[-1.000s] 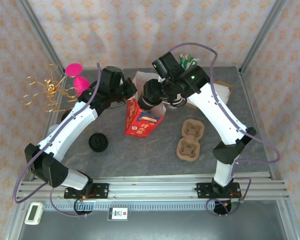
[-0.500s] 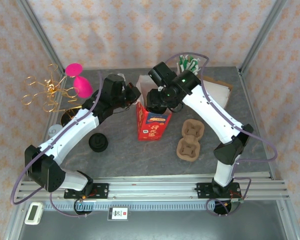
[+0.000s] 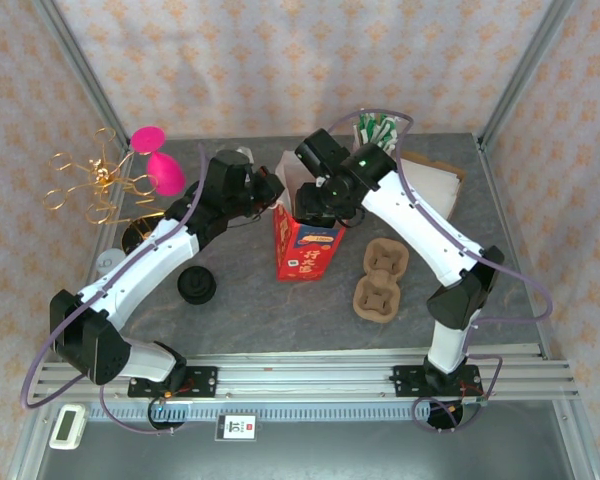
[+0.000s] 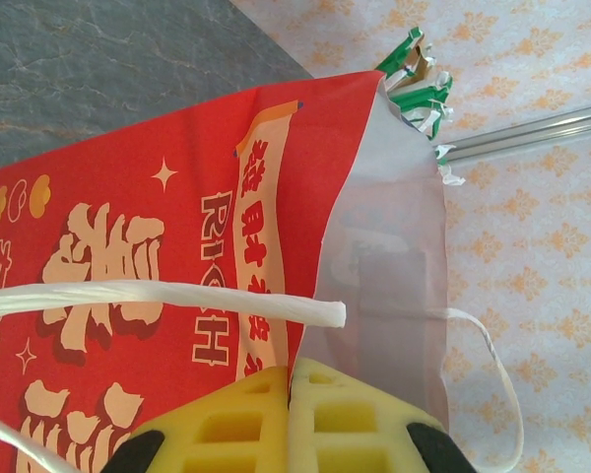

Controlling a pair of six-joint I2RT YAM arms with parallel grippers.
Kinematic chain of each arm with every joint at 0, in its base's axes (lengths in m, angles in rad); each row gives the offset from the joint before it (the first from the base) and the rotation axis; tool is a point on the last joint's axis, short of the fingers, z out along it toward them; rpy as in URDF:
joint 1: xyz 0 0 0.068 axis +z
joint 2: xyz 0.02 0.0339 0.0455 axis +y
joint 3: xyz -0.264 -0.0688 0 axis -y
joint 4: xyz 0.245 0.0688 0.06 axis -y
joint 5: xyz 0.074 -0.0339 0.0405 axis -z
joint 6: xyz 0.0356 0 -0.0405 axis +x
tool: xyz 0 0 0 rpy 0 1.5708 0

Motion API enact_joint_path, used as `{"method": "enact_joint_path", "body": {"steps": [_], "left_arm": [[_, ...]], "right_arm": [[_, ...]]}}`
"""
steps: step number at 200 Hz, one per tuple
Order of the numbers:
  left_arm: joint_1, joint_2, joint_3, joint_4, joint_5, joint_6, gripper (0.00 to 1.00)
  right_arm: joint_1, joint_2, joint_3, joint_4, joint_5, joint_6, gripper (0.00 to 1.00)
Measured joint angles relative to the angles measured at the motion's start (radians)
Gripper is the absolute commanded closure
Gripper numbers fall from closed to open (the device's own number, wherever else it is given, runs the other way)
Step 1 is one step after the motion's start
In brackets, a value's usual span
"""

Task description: Pack the takeout coffee

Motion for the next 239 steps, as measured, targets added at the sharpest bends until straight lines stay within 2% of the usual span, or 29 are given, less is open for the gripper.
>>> {"method": "enact_joint_path", "body": {"steps": [239], "left_arm": [[-0.013,0.0,0.007,-0.025,-0.004,0.046,1.0]], "right_arm": [[0.0,0.124,-0.017,0.004,0.044,-0.037,0.42]]}}
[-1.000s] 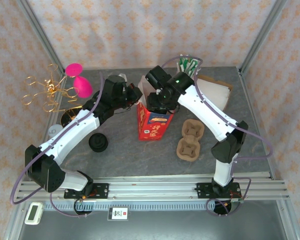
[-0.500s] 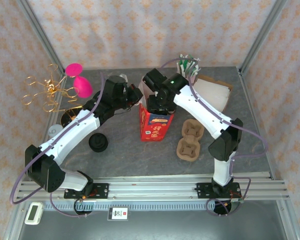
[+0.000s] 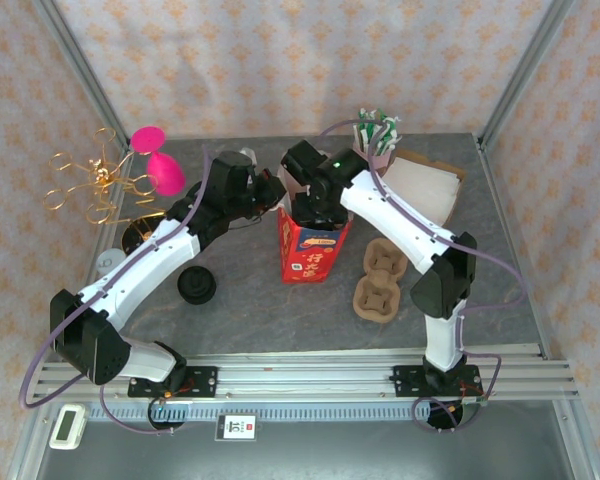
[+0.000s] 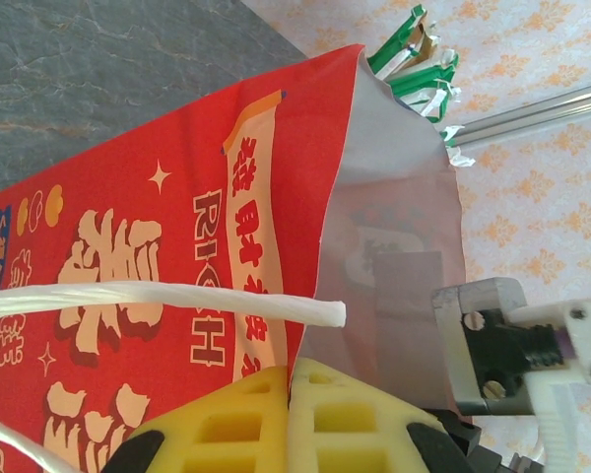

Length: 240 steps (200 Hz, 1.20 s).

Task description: Pack the takeout coffee

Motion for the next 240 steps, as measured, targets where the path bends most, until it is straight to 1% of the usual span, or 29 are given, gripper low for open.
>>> {"method": "enact_joint_path", "body": {"steps": [76,110,135,184,198,210,240], "left_arm": [[0.0,0.0,0.007,-0.019,-0.008,0.011,1.0],[0.0,0.0,0.008,-0.025,-0.009,0.016,0.98],[0.0,0.0,0.015,-0.026,-0.015,0.021,1.0],[0.0,0.0,0.015,-0.033,-0.015,0.031,1.0],[0.0,0.0,0.015,-0.034,-0.015,0.031,0.99],[0.0,0.0,0.015,-0.035,-0.016,0.031,0.94],[0.0,0.0,0.015,-0.037,-0.018,0.034,0.94]], "right_arm": [[0.008,0.034,0.034,-0.006,0.001,0.0,0.42],[0.011,0.055,0.074,-0.026,0.0,0.0,0.43],[0.015,0.072,0.104,-0.029,-0.01,0.001,0.43],[0.019,0.074,0.093,-0.022,-0.01,0.003,0.44],[0.022,0.074,0.091,-0.017,-0.006,0.003,0.44],[0.023,0.074,0.091,-0.016,-0.003,0.003,0.44],[0.026,0.075,0.091,-0.014,0.006,0.003,0.44]]}}
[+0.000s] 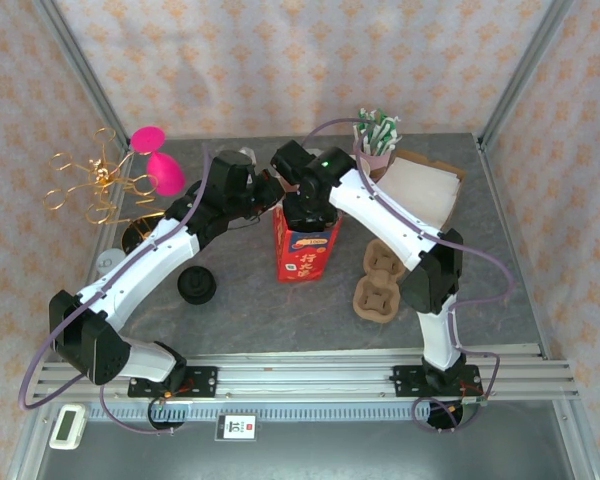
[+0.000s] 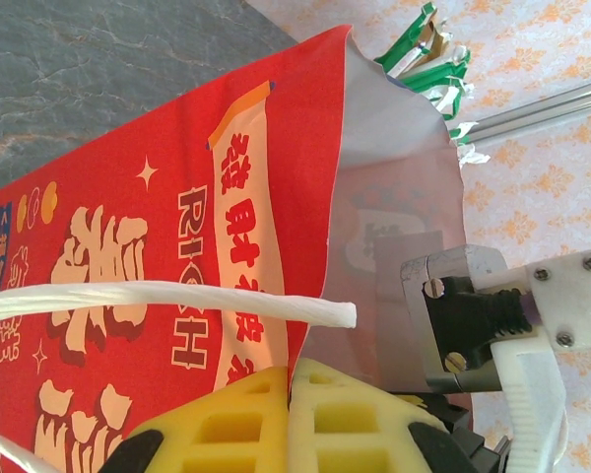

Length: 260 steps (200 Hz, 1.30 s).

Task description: Pack the takeout coffee

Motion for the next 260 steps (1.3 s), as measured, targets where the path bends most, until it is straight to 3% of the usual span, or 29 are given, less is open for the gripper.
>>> {"method": "enact_joint_path", "body": {"steps": [68,260], "left_arm": [[0.0,0.0,0.0,-0.005,-0.02,0.003,1.0],[0.0,-0.039,-0.023,-0.034,-0.05,0.002,1.0]], "right_arm": [[0.006,0.008,0.01,0.003,0.035,0.0,0.44],[0.017,0.005,-0.075,0.064,0.032,0.016,0.44]]}}
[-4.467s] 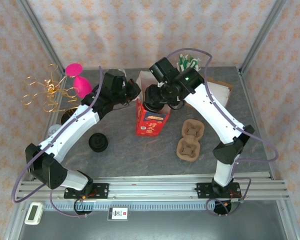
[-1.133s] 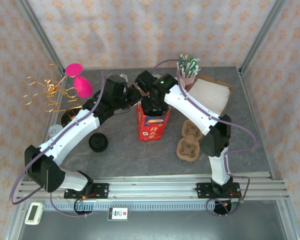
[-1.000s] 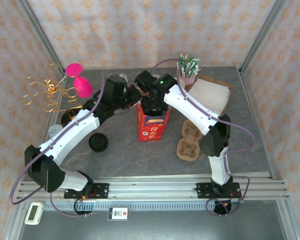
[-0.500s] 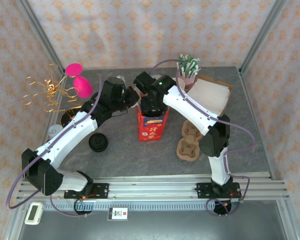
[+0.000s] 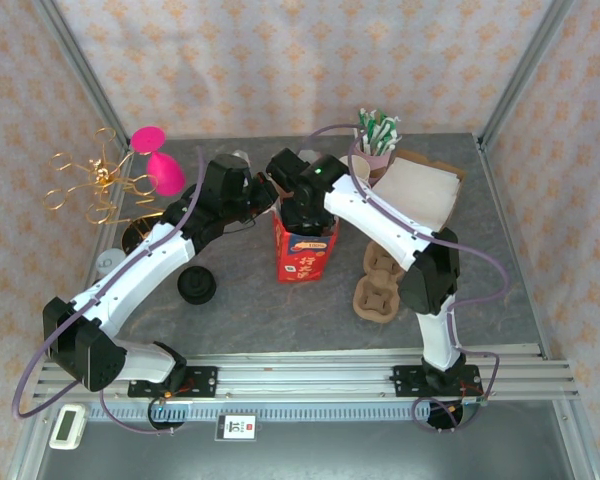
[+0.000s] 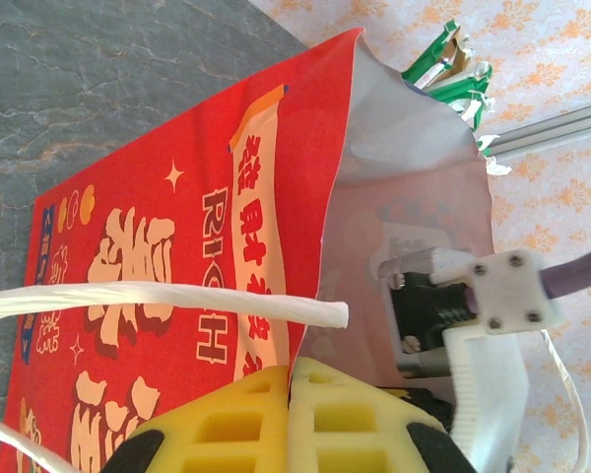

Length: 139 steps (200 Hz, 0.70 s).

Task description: Pack the takeout coffee

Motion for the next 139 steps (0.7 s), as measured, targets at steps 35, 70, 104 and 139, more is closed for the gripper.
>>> {"method": "enact_joint_path", "body": {"steps": [35,70,104,139], "left_arm": [[0.0,0.0,0.0,0.0,0.0,0.0,1.0],[0.0,0.0,0.002,-0.001,0.0,0.0,1.0],[0.0,0.0,0.002,0.0,0.0,0.0,0.99],[0.0,0.0,0.003,0.0,0.0,0.001,0.9]], "right_arm": [[0.001,0.002,-0.011,0.005,0.0,0.0,0.45],[0.001,0.006,-0.004,0.003,0.002,0.0,0.45],[0.001,0.009,-0.005,0.005,0.011,0.0,0.46],[0.001,0.009,-0.009,0.018,0.013,0.0,0.46]]}}
